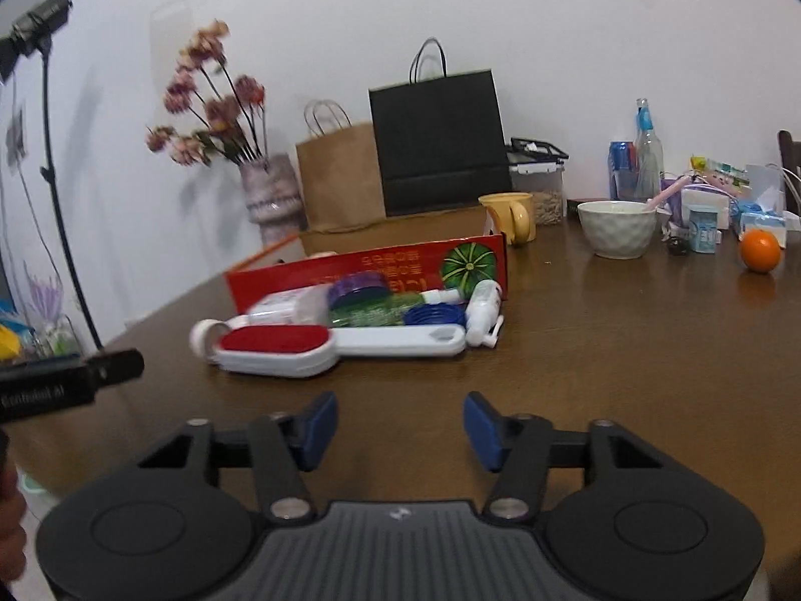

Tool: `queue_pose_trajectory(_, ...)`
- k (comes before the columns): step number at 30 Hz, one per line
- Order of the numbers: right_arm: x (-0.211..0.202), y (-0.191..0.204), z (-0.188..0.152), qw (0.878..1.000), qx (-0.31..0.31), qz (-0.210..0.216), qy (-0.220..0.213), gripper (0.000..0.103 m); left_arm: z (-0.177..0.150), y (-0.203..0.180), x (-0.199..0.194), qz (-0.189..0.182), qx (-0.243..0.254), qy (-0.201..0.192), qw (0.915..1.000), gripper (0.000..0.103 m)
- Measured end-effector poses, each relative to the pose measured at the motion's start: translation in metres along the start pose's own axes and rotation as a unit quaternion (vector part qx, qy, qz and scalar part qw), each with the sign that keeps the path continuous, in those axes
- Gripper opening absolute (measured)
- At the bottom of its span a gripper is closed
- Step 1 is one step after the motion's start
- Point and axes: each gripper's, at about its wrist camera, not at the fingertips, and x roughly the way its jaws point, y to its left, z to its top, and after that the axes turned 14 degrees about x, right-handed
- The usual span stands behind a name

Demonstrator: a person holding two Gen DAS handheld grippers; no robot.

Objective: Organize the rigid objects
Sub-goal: 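Grasp the red-and-white lint brush with the left and right tools together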

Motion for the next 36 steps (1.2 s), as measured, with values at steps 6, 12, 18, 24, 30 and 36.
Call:
queue_pose_trajectory(6,0.062,-0.013,0.041,0.999,-0.002,-0.018,0.031,0.041,0.021,0.007,0.072,-0.031,-0.026,0.059,0.9975,0.074)
queue_pose_trajectory(12,0.098,-0.023,0.060,0.998,0.018,-0.028,0.054,0.028,0.027,0.013,0.113,-0.057,-0.034,0.092,0.9936,0.070)
queue_pose_trajectory(18,0.110,-0.028,0.058,0.997,0.032,-0.031,0.065,0.026,0.028,0.014,0.125,-0.071,-0.050,0.109,0.9903,0.065)
queue_pose_trajectory(24,0.113,-0.027,0.055,0.997,0.033,-0.032,0.069,0.023,0.029,0.023,0.138,-0.081,-0.072,0.114,0.9875,0.069)
queue_pose_trajectory(30,0.107,-0.029,0.051,0.996,0.042,-0.024,0.077,0.013,0.026,0.029,0.140,-0.088,-0.108,0.106,0.9846,0.058)
queue_pose_trajectory(36,0.087,-0.034,0.042,0.995,0.041,-0.028,0.085,0.012,0.021,0.013,0.101,-0.072,-0.069,0.095,0.9904,0.054)
